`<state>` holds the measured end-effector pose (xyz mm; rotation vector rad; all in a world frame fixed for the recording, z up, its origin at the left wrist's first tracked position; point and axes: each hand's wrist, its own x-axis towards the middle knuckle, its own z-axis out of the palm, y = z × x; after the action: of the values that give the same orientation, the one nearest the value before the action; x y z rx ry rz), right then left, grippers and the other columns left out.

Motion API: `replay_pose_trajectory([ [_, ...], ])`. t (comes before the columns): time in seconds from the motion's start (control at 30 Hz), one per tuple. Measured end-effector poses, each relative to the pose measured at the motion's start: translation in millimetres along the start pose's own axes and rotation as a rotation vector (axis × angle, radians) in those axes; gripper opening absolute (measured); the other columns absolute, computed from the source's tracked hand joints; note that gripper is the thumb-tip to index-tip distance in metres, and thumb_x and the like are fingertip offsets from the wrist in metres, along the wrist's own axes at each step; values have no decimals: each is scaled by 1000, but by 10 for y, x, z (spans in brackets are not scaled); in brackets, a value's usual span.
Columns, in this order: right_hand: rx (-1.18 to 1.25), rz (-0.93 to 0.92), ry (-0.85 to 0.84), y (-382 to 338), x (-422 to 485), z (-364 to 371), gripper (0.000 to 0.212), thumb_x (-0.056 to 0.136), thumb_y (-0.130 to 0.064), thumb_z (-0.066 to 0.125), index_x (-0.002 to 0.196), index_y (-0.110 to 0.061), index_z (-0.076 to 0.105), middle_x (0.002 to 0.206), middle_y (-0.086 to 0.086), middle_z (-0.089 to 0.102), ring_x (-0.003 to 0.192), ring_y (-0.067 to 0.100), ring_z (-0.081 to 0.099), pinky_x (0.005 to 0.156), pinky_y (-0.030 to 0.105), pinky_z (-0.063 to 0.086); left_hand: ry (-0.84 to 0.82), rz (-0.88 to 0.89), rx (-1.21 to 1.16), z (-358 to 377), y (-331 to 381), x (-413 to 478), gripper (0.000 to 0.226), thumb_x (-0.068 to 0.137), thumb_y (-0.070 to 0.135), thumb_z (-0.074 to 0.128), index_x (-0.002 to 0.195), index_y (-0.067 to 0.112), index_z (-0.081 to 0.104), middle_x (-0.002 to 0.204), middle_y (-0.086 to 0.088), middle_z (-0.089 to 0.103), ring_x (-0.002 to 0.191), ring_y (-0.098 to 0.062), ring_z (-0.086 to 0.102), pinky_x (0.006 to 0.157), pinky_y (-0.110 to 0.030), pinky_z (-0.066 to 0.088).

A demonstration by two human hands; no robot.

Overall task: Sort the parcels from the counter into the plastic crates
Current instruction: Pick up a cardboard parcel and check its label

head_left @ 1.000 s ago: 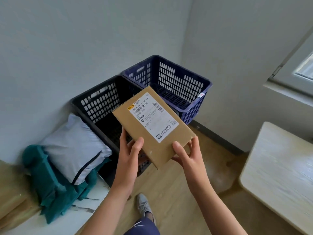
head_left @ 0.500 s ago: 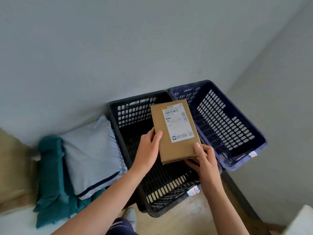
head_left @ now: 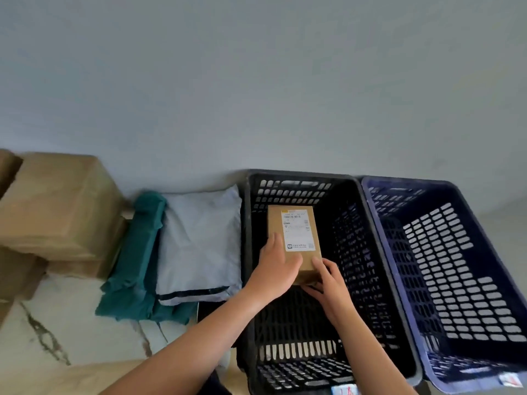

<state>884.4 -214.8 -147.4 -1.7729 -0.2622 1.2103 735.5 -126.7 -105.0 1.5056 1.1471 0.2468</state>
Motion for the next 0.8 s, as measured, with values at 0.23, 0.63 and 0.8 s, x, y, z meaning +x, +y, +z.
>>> replay_pose_trajectory([
  [0.23,-46,30,-178,-18,443,208,35,102,-39,65,130,-20,58,120,7,72,110,24,71,91,41,62,13,-34,386,170,44,-109,60,108,38,45,158,11,29,166,-3,27,156,-20,20,124,-38,30],
  [0.63,-674,-265,-250,49,807,265,63,101,-23,67,156,-14,37,149,10,55,133,24,56,98,28,47,-179,-409,936,490,-145,332,72,108,31,44,166,2,9,174,-18,4,161,-37,7,130,-48,18],
  [0.8,-1148,-707,-285,91,799,172,67,106,-26,54,164,-12,24,171,10,23,159,28,19,129,41,19,-7,-279,940,332,28,645,68,104,11,44,165,2,16,171,-13,20,154,-33,29,123,-46,35],
])
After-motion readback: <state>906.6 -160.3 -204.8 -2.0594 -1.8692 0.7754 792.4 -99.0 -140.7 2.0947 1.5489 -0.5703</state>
